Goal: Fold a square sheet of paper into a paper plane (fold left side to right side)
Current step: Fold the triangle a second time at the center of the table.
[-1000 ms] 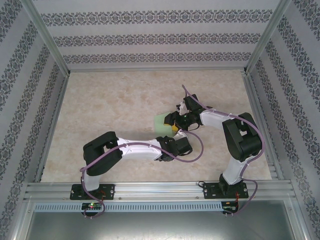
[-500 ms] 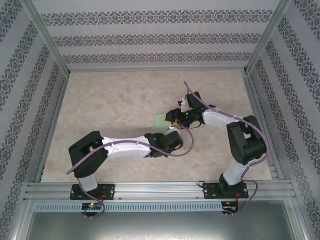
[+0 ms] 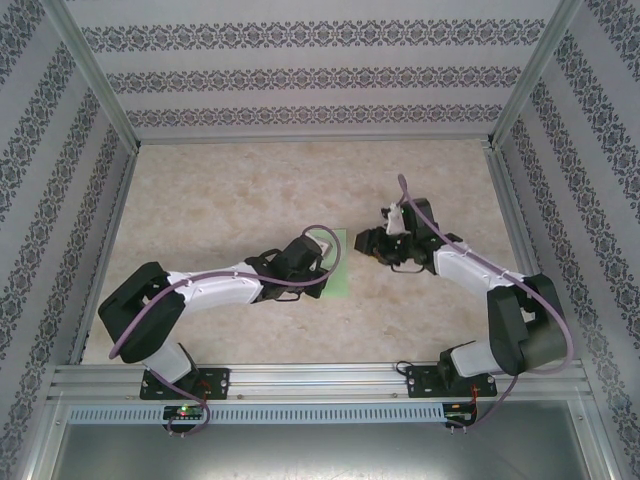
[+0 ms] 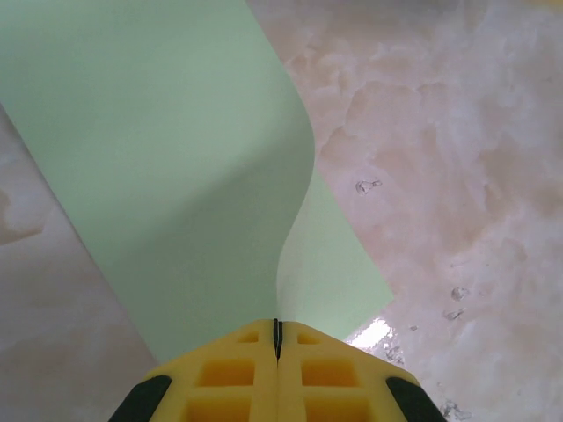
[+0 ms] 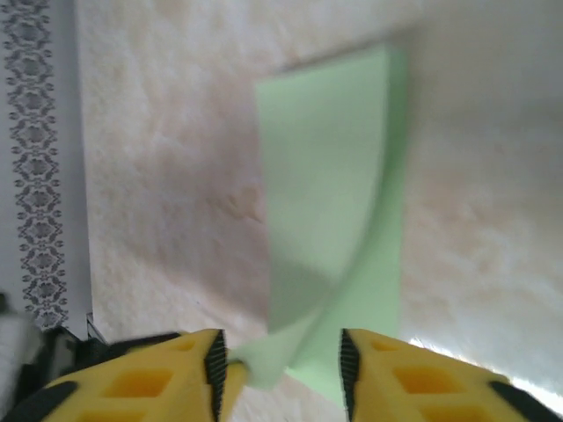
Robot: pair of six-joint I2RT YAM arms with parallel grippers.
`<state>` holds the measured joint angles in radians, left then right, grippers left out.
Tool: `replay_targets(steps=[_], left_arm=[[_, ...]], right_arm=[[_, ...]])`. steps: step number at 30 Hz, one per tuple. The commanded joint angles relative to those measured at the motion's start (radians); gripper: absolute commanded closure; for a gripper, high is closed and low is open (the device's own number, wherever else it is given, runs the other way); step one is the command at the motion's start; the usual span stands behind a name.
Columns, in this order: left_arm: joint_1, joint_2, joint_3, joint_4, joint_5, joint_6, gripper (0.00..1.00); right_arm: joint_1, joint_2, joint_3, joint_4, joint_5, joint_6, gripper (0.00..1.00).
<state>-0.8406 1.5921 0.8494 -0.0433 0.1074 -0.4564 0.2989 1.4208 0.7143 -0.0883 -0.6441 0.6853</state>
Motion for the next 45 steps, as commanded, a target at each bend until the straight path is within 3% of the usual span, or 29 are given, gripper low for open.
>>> replay_targets(steps=[1, 6, 12, 28, 45], left_arm=[[0.032, -0.032, -0.026, 0.083, 0.091, -0.052, 0.97], [0.065, -0.056, -0.044, 0.057, 0.091, -0.044, 0.97], [0.089, -0.081, -0.049, 0.052, 0.112, -0.039, 0.97], [0.115, -0.055, -0.024, -0.042, 0.058, 0.02, 0.97], [0.14, 0.036, 0.002, -0.002, 0.046, 0.047, 0.97]], right_arm=[[0.05, -0.027, -0.059, 0.053, 0.02, 0.007, 0.68], [0.155, 0.0, -0.103, 0.057, 0.098, 0.03, 0.86], [0.221, 0.079, -0.109, 0.079, 0.131, 0.068, 0.95], [0.255, 0.173, -0.05, -0.071, 0.202, 0.017, 0.97], [0.259, 0.191, -0.038, -0.097, 0.198, -0.003, 0.97]])
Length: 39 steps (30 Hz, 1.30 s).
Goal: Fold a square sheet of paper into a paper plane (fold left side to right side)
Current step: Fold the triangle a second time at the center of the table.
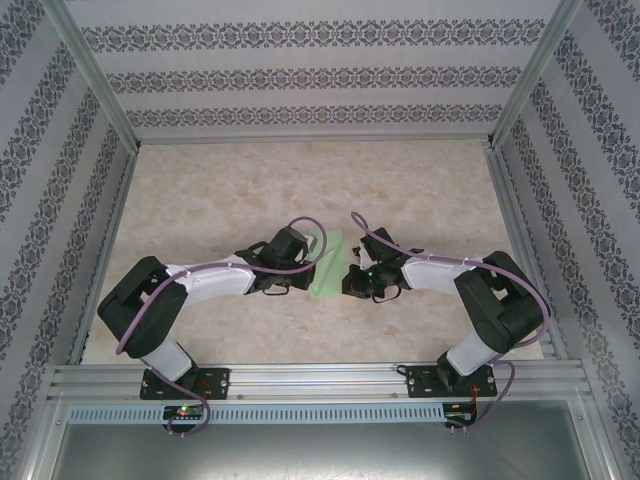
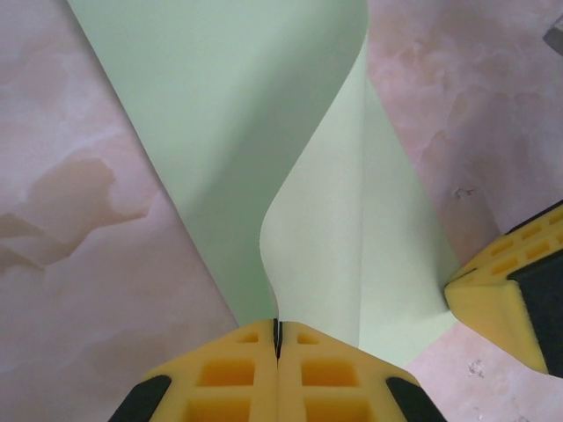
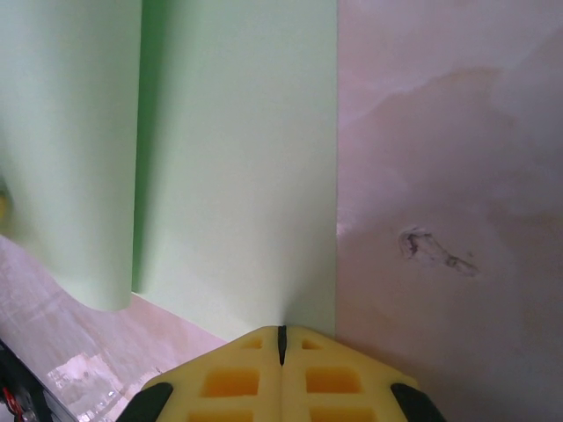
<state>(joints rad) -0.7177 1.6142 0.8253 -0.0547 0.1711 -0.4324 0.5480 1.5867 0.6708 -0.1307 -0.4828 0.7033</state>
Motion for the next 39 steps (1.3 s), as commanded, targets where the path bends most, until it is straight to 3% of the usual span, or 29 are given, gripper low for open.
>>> replay_targets(steps=[1, 39], left_arm=[[0.018, 0.021, 0.029, 0.01, -0.018, 0.025, 0.98], [0.041, 0.146, 0.106, 0.021, 0.007, 0.055, 0.99]], right_arm=[[0.01, 0.026, 0.006, -0.053, 0.036, -0.022, 0.97], [0.012, 0.027, 0.0, -0.083, 0.049, -0.035, 0.97]])
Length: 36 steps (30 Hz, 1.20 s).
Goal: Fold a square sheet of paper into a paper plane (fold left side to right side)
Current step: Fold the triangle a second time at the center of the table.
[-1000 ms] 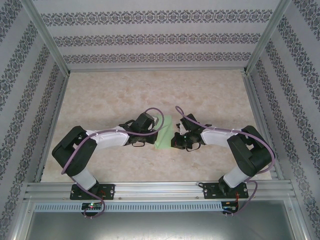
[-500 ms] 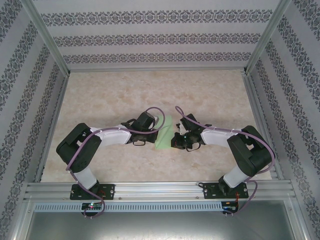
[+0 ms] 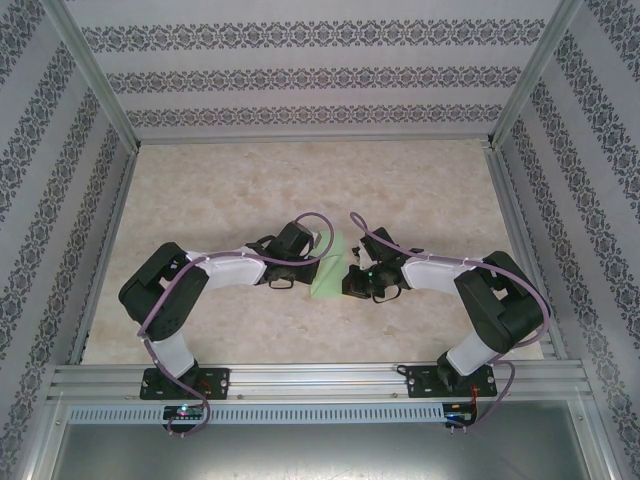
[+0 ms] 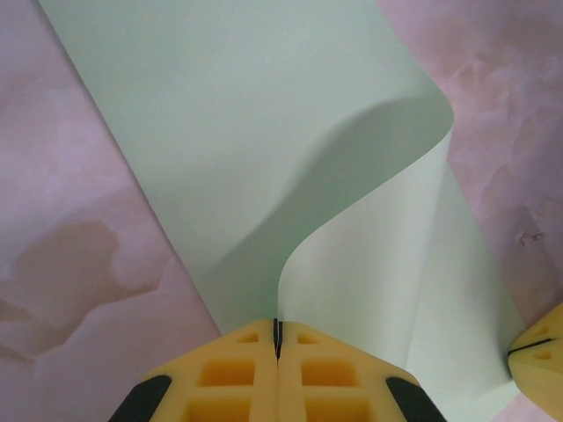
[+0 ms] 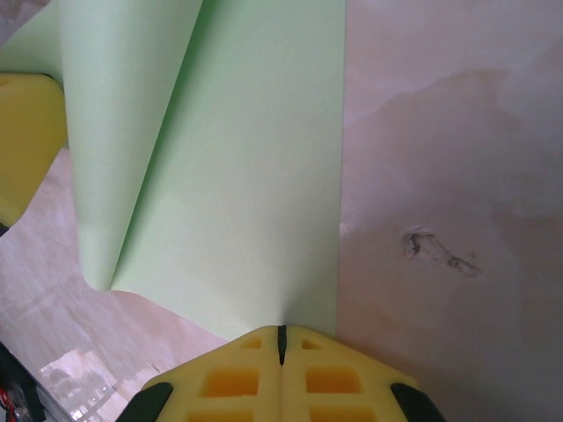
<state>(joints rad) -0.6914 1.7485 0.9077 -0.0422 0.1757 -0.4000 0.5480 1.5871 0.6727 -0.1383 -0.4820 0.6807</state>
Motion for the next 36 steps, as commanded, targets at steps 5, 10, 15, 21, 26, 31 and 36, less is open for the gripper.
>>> replay_targets(steps=[5, 10, 15, 21, 26, 31, 36], left_arm=[[0.014, 0.022, 0.027, 0.015, 0.011, 0.02, 0.99], [0.015, 0.028, 0.033, 0.018, 0.013, 0.022, 0.99], [0.015, 0.034, 0.036, 0.022, 0.017, 0.023, 1.0], [0.015, 0.046, 0.038, 0.018, 0.019, 0.025, 1.0], [0.015, 0.053, 0.033, 0.018, 0.025, 0.024, 1.0], [0.015, 0.06, 0.027, 0.014, 0.033, 0.023, 1.0], [0.015, 0.058, 0.017, 0.014, 0.038, 0.023, 1.0]], right_arm=[[0.012, 0.028, -0.002, -0.075, 0.048, -0.013, 0.97], [0.011, 0.03, -0.003, -0.075, 0.046, -0.012, 0.97], [0.012, 0.032, -0.003, -0.076, 0.046, -0.013, 0.97], [0.012, 0.034, -0.002, -0.076, 0.046, -0.012, 0.97], [0.012, 0.023, 0.001, -0.072, 0.043, -0.015, 0.97], [-0.003, -0.028, 0.001, -0.017, -0.007, -0.004, 0.97], [-0.037, -0.089, -0.018, 0.091, -0.06, 0.045, 0.98]])
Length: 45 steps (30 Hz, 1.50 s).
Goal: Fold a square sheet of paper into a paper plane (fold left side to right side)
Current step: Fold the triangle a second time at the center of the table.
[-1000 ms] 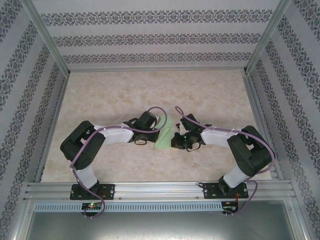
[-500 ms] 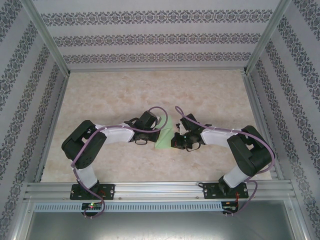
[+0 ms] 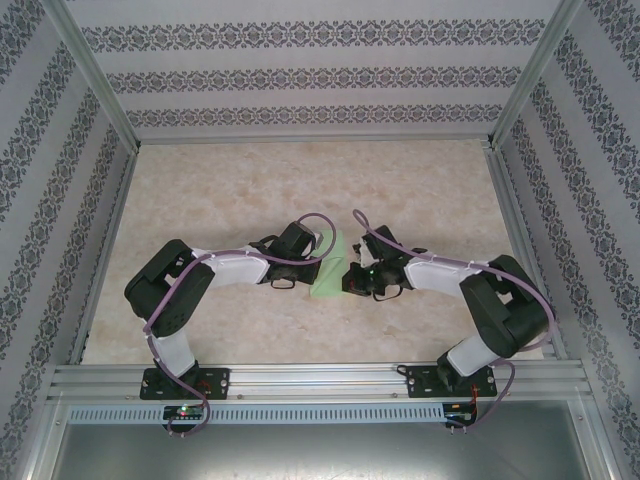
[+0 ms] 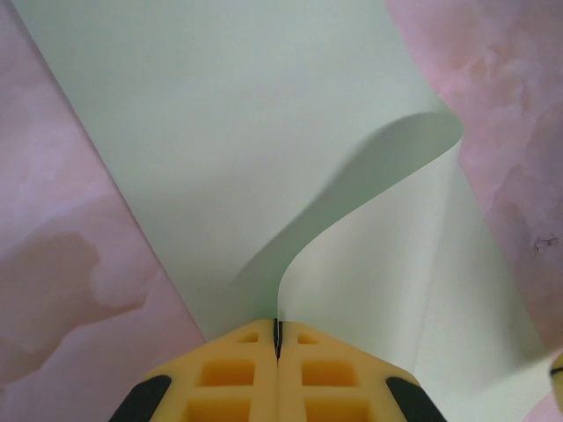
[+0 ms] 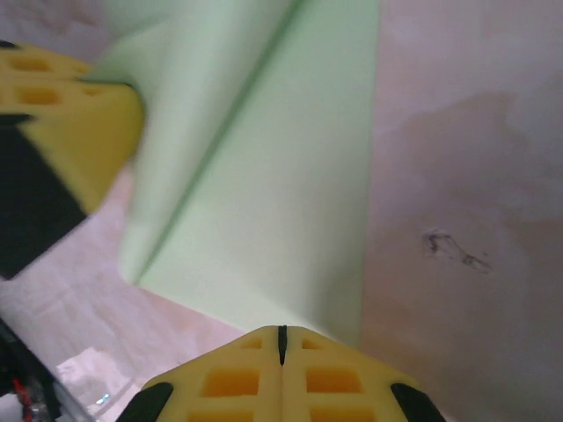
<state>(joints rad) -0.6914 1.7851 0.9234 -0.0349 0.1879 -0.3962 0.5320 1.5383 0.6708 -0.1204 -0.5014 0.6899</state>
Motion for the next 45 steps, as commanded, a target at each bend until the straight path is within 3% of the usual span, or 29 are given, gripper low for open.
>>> replay_targets(steps=[1, 5, 11, 24, 45], left_arm=[[0.015, 0.022, 0.0, 0.007, 0.028, 0.018, 1.0], [0.013, 0.022, -0.006, 0.011, 0.032, 0.014, 1.0], [0.013, 0.019, -0.013, 0.014, 0.032, 0.013, 1.0], [0.013, 0.023, -0.014, 0.009, 0.024, 0.017, 1.0], [0.012, 0.029, -0.001, -0.005, 0.022, 0.023, 1.0]], right_arm=[[-0.029, -0.04, -0.022, 0.115, -0.055, 0.056, 0.99], [-0.038, 0.016, -0.009, 0.28, -0.099, 0.141, 1.0], [-0.034, 0.128, 0.052, 0.373, -0.098, 0.196, 1.0], [-0.007, 0.234, 0.124, 0.334, -0.09, 0.164, 1.0], [-0.004, 0.255, 0.125, 0.185, 0.01, 0.046, 1.0]])
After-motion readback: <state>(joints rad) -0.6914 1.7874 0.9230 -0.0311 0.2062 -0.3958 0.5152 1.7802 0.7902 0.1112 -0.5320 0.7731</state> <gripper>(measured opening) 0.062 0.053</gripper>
